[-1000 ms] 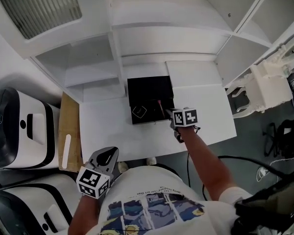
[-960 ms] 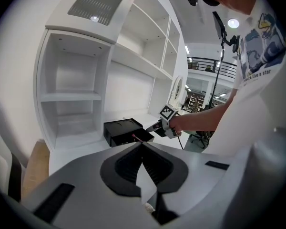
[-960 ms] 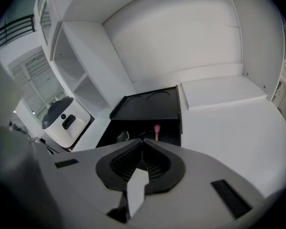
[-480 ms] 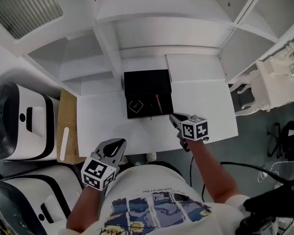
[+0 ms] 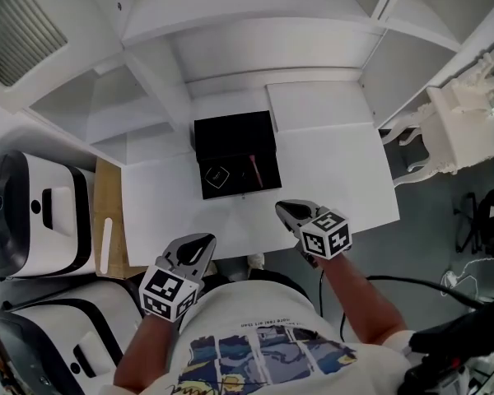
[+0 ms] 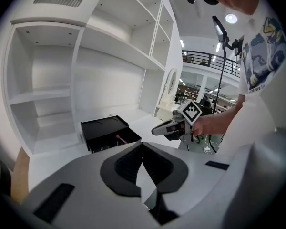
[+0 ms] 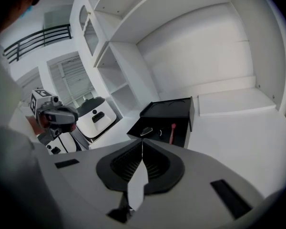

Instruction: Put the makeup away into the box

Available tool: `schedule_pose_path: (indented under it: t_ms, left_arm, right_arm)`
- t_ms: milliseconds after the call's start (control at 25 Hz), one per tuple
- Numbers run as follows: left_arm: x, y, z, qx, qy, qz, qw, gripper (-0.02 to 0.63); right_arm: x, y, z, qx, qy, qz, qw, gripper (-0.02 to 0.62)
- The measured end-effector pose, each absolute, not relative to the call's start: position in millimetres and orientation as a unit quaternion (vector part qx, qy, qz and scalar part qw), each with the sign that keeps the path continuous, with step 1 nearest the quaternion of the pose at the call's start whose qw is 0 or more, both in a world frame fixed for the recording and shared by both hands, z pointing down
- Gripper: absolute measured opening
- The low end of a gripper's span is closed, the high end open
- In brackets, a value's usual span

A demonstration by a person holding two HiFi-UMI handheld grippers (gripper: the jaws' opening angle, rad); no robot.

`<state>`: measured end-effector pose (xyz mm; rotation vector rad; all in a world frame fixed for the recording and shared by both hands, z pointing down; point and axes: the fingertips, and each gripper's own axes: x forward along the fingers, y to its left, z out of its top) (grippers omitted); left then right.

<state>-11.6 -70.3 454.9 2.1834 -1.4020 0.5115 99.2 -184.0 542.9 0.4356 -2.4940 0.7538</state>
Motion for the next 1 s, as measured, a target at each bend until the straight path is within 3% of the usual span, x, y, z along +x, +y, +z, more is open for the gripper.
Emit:
schedule_pose_path:
  t_ms: [1000]
  left_arm:
    - [-43.4, -46.5, 434.5, 0.830, -0.477, 0.175, 0.231, 0.014]
  right_arm:
    - [67.9, -104.0, 492.7, 0.163, -0.933, 0.215, 0.237, 0.026]
